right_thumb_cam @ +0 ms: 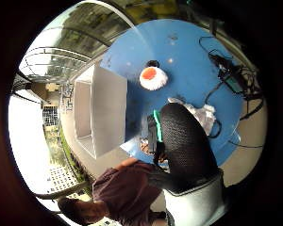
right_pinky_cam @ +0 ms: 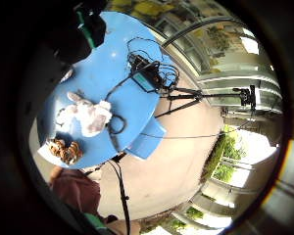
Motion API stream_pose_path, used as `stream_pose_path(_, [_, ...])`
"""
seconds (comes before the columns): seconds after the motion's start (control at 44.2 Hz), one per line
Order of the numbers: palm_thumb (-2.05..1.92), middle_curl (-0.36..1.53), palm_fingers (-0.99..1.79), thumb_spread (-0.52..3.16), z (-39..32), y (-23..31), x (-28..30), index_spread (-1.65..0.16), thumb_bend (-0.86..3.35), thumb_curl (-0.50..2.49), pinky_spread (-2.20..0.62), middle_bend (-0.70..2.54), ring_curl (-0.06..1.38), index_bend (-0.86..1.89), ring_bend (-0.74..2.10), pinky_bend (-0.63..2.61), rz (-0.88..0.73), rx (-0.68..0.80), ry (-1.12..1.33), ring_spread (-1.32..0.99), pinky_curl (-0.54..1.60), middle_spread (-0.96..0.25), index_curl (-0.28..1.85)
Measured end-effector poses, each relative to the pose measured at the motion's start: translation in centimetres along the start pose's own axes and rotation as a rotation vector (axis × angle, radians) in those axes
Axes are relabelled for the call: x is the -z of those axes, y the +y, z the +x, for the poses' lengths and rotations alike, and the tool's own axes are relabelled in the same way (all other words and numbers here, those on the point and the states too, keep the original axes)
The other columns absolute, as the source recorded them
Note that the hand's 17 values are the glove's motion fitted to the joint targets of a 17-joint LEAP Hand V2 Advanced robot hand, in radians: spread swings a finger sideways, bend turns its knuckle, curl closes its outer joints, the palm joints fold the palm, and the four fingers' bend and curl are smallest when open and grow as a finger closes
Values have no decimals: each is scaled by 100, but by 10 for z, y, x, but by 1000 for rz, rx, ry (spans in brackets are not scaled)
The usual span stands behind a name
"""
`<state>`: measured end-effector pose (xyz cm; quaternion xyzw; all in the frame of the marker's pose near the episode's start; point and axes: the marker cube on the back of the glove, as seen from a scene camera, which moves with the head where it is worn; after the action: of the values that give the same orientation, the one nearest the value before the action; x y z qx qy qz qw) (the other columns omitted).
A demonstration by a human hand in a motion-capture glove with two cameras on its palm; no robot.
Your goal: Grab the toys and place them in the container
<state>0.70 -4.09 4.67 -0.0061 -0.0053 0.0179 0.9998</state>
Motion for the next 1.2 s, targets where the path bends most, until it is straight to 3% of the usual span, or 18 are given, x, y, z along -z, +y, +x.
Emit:
stream_pose_path(0.294, [-2, 23, -14, 128, -1, -11, -108, -19, -1, 21, -4, 17, 28, 2, 84, 113, -180, 16, 38, -10, 39, -1, 6])
stream_pose_path(0.521, [11, 28, -20, 123, -3, -5, -205, -15, 3, 27, 0, 22, 27, 7, 78, 104, -328, 66, 74, -5, 37, 5, 9])
stream_pose_path(0.657, [37, 39, 23, 131, -12, -3, -235, -13, 17, 33, -7, 60, 31, 9, 103, 76, -292, 74, 169, -18, 28, -1, 8])
stream_pose_path(0.702, [49, 46, 66, 137, -18, -3, -238, -14, 25, 36, -15, 85, 30, 28, 107, 62, -237, 77, 190, -24, 23, -6, 12])
stream_pose_path(0.77, [62, 47, 116, 144, -25, -1, -238, -16, 35, 39, -28, 87, 32, 53, 114, 57, -199, 102, 156, -29, 19, -10, 18])
stream_pose_path(0.815, [68, 49, 133, 147, -28, 2, -239, -16, 38, 40, -33, 90, 33, 66, 116, 53, -197, 128, 148, -30, 20, -12, 23])
stream_pose_path(1.042, [93, 54, 149, 165, -50, 6, -243, -11, 61, 52, -45, 103, 41, 105, 119, 68, -178, 179, 75, -32, 32, -19, 44])
stream_pose_path(1.2, [101, 59, 147, 167, -65, 3, -235, -9, 77, 57, -47, 119, 44, 115, 125, 72, -264, 211, 29, -32, 36, -22, 50])
